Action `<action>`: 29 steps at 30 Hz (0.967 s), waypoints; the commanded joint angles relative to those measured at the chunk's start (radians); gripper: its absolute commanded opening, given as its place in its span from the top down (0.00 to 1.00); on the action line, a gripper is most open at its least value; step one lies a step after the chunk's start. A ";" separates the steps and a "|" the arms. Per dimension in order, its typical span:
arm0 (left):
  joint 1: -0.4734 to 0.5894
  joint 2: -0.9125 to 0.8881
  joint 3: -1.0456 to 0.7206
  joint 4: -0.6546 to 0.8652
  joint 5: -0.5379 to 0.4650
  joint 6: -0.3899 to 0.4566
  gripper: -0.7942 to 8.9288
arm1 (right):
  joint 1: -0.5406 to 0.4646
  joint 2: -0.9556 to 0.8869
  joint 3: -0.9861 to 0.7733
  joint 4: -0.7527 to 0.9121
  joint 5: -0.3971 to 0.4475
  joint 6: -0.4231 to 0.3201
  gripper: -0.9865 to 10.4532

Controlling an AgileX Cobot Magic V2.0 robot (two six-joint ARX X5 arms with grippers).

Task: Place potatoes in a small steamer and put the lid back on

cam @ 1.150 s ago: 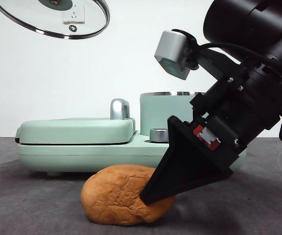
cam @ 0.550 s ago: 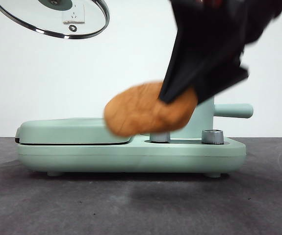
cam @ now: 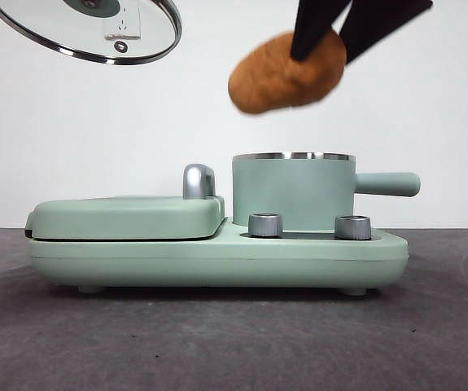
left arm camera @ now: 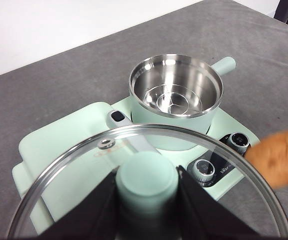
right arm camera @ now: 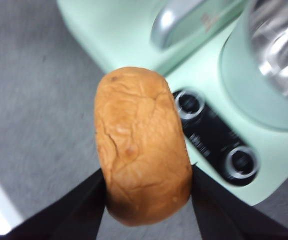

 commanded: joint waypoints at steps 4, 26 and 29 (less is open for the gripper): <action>-0.003 -0.003 0.014 0.028 0.001 0.010 0.90 | -0.089 0.077 0.084 0.057 0.012 -0.005 0.73; -0.003 -0.003 0.014 0.028 0.001 0.009 0.90 | -0.346 0.509 0.369 0.164 -0.121 -0.096 0.73; -0.003 -0.003 0.014 0.028 0.001 0.009 0.90 | -0.346 0.546 0.369 0.192 -0.117 -0.097 0.73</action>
